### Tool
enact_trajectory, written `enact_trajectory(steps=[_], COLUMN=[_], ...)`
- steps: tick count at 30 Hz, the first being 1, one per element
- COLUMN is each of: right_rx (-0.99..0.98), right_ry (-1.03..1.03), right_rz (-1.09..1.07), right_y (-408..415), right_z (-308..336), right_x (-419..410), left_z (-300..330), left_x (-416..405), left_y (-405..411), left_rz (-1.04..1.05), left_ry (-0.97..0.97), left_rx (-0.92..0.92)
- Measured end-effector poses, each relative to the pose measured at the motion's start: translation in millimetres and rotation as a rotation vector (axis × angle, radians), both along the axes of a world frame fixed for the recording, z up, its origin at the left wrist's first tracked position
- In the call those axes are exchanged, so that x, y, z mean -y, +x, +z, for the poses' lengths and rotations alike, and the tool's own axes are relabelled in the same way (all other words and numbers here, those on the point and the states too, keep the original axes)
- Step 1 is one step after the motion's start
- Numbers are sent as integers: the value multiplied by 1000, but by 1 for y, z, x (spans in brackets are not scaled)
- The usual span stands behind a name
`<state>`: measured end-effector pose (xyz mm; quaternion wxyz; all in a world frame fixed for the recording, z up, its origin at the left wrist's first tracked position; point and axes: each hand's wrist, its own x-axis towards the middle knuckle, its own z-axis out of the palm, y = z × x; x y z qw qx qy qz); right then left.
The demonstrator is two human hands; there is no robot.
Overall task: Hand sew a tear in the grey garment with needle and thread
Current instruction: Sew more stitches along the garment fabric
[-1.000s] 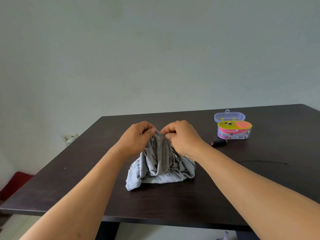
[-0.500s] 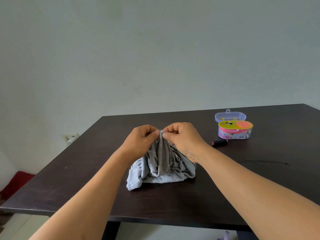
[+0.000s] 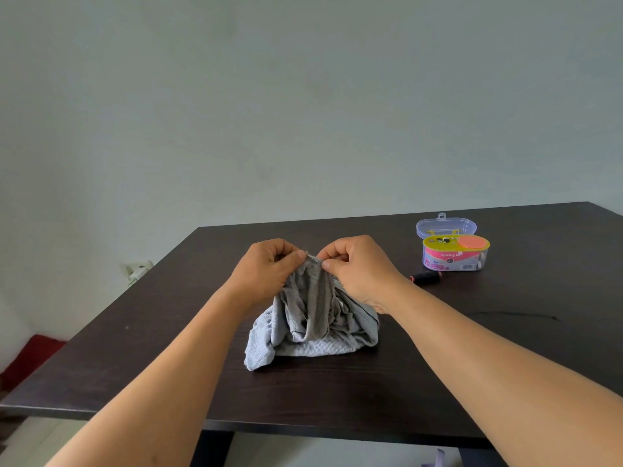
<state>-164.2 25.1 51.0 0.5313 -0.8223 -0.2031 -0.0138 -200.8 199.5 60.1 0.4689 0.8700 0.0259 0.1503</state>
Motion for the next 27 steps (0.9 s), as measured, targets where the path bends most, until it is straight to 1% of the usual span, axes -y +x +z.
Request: enact_trajectory(steps=[4,7,14,17,20,27], right_rx=[22,25,-22,-4,54,121], right_ry=[-12,25,173,137,120,70], right_rz=[-50,-110,-173,-146,-114,-101], right_y=[1,0,-1,-2,-3,-3], right_z=[0,-2,-9,-9,-9,-7], right_x=[-1,-4,-15,-12,-10,-12], left_z=[-2,-5,-10,-7,-5,-3], left_x=[5,9,20,14,9,7], left_y=[-1,-2,-2,-1,0,-2], left_rz=[31,75,8,7,2,-36], left_ry=[30,70,118,132,142,145], left_rx=[43,94,164,147,144,140])
